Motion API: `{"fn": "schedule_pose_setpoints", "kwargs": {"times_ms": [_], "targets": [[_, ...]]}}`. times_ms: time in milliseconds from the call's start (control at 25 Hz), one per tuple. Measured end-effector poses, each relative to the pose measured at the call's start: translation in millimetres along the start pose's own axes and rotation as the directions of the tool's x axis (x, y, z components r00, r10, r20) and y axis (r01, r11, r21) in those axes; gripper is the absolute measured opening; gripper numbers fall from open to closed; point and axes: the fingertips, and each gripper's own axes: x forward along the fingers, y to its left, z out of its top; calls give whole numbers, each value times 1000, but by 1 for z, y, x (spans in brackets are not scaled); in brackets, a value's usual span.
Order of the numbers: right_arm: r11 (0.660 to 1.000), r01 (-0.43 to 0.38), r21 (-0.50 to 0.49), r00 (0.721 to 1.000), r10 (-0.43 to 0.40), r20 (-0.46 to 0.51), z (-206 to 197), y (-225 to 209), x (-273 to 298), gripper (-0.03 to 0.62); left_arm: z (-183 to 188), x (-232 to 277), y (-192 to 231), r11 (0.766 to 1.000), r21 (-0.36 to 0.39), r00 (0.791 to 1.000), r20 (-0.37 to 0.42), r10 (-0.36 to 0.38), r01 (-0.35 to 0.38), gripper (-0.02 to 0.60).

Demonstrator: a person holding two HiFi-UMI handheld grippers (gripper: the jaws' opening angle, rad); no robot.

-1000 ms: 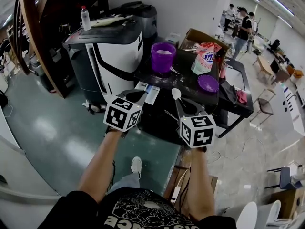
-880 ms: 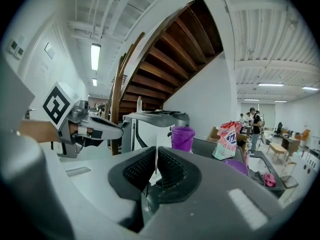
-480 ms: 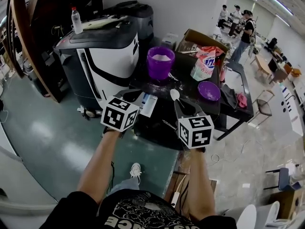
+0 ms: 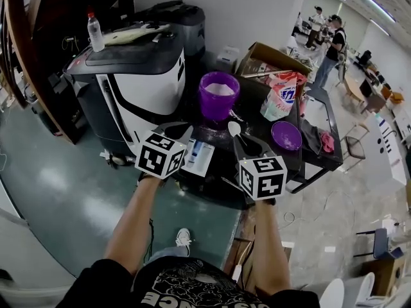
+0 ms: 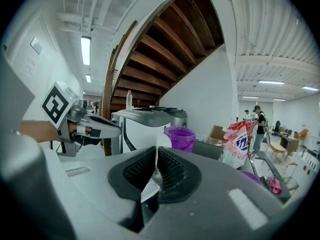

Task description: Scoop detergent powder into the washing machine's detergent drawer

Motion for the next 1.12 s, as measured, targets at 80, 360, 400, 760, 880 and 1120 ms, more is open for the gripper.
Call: {"fn": "schedule_pose_setpoints", "kwargs": {"times_ms": [80, 360, 400, 760, 880, 1120], "targets": [[1000, 5, 1, 1000, -5, -5, 4, -3, 11, 38, 1, 8, 10, 1000, 0, 1000, -3, -3, 3, 0], [1000, 18, 5, 1000, -18, -8, 19, -14, 45, 38, 8, 32, 43, 1000, -4, 1000, -5, -6, 6, 0], [1000, 20, 7, 1000, -20, -9, 20, -16, 50, 38, 9, 36, 47, 1000, -3, 1000, -6, -10, 10, 0], [999, 34, 21, 999, -34, -26, 26, -29, 87, 38, 15, 67, 72, 999, 5, 999, -17, -36, 36, 0], [999, 44, 16, 999, -43, -34, 27, -33, 100, 38, 15, 77, 81, 999, 1, 999, -18, -42, 42, 0], [998, 54, 12, 998, -53, -38, 34, -38, 122, 38, 15, 95, 95, 998, 3, 998, -25, -63, 63, 0]]}}
